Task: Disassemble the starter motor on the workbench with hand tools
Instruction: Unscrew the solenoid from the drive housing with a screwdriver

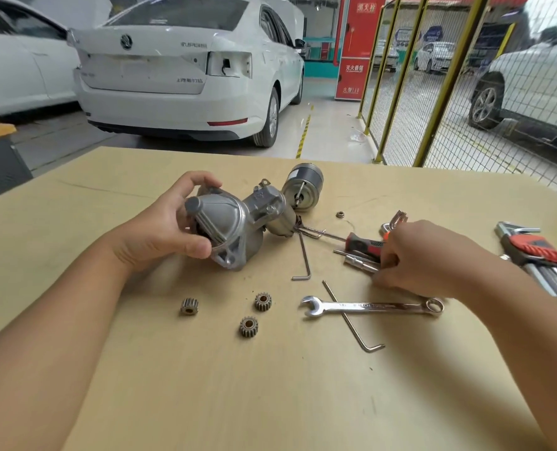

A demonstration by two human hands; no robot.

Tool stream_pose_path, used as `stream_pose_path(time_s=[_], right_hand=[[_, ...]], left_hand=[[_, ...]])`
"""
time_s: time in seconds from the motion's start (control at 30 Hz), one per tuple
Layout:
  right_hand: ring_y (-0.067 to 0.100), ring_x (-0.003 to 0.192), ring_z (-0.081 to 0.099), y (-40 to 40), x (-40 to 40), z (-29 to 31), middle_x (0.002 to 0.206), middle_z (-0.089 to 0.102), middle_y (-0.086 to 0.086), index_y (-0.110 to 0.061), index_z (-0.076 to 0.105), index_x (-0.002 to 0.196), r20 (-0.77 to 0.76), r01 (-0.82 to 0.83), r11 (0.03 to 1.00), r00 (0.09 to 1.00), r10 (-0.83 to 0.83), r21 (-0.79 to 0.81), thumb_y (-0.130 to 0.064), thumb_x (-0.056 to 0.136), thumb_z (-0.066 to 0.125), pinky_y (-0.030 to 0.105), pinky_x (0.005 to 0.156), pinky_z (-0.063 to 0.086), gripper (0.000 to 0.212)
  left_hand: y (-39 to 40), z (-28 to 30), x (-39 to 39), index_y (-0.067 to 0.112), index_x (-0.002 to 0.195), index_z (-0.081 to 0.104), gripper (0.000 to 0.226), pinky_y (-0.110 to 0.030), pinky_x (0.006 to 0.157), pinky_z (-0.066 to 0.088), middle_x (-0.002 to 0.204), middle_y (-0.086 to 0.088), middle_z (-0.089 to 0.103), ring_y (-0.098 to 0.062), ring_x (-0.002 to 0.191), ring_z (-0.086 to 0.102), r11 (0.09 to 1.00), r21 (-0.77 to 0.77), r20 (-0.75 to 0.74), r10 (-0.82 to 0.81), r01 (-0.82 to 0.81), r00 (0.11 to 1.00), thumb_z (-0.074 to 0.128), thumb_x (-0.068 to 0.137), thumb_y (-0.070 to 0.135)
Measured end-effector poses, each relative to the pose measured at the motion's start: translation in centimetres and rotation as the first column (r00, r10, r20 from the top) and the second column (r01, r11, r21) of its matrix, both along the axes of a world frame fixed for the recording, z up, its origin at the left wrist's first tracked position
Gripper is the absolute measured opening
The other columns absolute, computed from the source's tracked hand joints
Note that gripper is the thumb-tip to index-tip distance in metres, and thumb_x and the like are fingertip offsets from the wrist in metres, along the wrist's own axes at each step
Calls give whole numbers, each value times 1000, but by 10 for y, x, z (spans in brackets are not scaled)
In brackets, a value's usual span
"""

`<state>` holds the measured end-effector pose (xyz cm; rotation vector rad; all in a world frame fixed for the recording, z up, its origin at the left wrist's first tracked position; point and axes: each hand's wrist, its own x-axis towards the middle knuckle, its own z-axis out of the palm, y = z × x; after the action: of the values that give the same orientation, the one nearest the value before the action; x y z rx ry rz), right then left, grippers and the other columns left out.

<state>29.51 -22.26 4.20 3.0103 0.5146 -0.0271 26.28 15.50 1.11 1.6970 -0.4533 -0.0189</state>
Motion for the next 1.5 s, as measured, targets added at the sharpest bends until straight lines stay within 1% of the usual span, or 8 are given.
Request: stream_pose_path(time_s=[0.3,0.47,0.63,0.77,0.9,1.07,1.27,1.5], right_hand=[[17,76,58,6,-3,-5,80,61,-5,-28,55,70,-66,-68,997,995,71,35,-50,86,67,30,60,47,29],[19,76,52,8,-7,-13,85,52,-5,-24,54,84,-14,-115,990,993,114,-84,-46,97,49,30,54,36,26],[21,79,55,13,-15,-8,88,52,-7,-30,36,79,82,-162,987,983,162,-1,-41,102,39,34,57,41,26],[27,73,55,18,-19,-6,78,55,-3,-27,34,84,169,-182,961,974,148,209,-43,103,31,38,60,45,26],[27,81,54,29,-21,-9,79,60,-5,-25,44,92,238,-168,907,968,78,386,-45,103,32,28,51,26,27],[3,64,51,38,-25,-13,60,56,-10,-27,56,83,303,-198,791,953,16,580,-48,95,50,23,49,23,25],[6,63,52,43,-24,-20,61,58,-7,-30,62,81,221,-140,715,975,-21,684,-42,92,63,27,54,32,17],[7,58,49,43,-24,-19,58,58,-6,-31,67,78,209,-142,594,977,-44,792,-30,87,70,29,54,36,9]], left_hand=[[-10,6,-1,16,98,52,94,-33,83,60,115,-10,73,-24,105,71,981,-27,188,196,-194,962,95,34,70],[-17,10,-3,13,89,65,94,-32,71,51,88,-17,70,-26,81,65,917,-157,154,389,-367,908,45,62,102],[-36,7,1,12,91,69,58,-35,79,53,85,-1,76,-15,79,71,807,-189,12,571,-559,821,48,95,66],[-39,4,-2,14,122,71,40,-38,87,56,119,-9,76,-24,101,74,893,-205,-140,379,-401,915,56,99,43],[-36,7,-1,14,128,69,41,-36,84,60,127,-19,71,-31,106,70,935,-231,-166,236,-270,958,60,92,30],[-49,13,-1,23,112,80,30,-26,91,56,116,-1,78,-20,113,71,938,-36,43,347,-346,937,63,89,33],[-83,20,-3,23,98,83,27,-47,96,56,102,5,78,-17,101,72,885,144,176,418,-443,891,65,81,36],[-75,18,-10,21,107,80,34,-46,95,58,107,0,78,-20,104,72,911,147,158,362,-384,919,64,86,42]])
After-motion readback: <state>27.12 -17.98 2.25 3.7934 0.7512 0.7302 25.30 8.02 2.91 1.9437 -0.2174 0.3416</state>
